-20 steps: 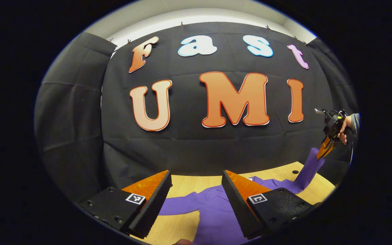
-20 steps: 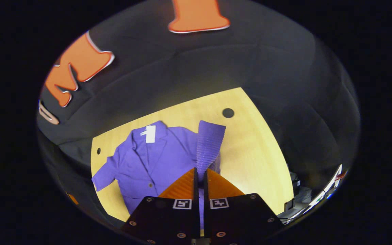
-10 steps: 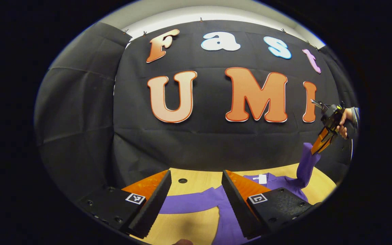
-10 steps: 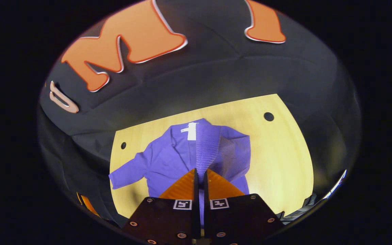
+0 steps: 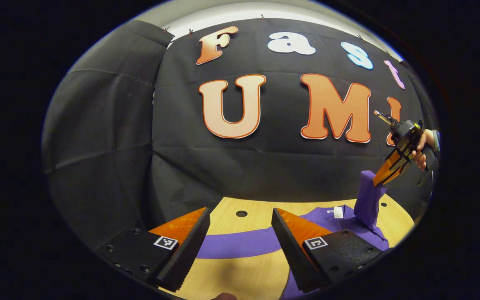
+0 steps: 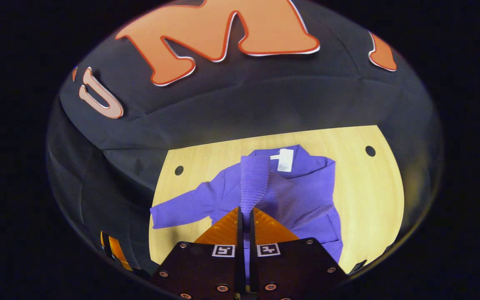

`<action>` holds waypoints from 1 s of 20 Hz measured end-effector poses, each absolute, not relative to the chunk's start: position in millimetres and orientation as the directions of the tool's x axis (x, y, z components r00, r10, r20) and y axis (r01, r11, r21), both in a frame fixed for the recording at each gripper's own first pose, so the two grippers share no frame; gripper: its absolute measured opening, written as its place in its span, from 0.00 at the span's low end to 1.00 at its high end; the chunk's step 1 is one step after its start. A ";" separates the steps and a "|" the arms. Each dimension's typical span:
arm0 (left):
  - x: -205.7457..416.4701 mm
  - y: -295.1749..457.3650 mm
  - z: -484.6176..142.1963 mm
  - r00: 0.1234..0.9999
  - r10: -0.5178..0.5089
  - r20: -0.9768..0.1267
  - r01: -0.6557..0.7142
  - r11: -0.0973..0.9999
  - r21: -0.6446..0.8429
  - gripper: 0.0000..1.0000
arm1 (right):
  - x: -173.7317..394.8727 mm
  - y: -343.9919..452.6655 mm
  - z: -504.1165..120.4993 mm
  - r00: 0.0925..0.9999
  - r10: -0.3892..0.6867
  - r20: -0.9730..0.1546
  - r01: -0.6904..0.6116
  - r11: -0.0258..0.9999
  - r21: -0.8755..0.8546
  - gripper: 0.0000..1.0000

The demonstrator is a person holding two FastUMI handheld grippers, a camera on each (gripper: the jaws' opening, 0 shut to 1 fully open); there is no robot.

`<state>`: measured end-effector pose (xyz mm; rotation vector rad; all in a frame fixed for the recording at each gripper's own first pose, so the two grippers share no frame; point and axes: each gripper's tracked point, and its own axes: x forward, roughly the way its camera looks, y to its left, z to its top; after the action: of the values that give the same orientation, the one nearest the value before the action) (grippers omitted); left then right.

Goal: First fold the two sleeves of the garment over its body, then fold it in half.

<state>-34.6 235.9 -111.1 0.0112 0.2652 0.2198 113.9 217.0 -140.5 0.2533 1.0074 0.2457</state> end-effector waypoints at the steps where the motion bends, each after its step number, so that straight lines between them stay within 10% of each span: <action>1: -32.7 240.0 -115.7 0.939 0.220 -0.264 -0.216 0.975 0.042 0.94 | 117.1 221.2 -145.8 0.512 0.311 -0.801 -0.078 0.945 0.317 0.05; 12: 15.3 312.2 -204.7 0.831 0.260 -0.492 -0.222 0.966 0.134 0.94 | 129.8 196.8 -112.7 0.685 0.275 -0.675 -0.095 0.952 0.291 0.77; 20: 45.4 358.2 -320.2 0.539 0.190 -0.821 -0.310 0.951 0.016 0.94 | 110.1 118.6 -64.9 0.848 0.135 -0.513 -0.034 0.979 0.201 0.95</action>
<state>45.4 358.2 -320.2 -0.1372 0.9568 0.2982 110.1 118.6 -64.9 0.1881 0.5523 0.0895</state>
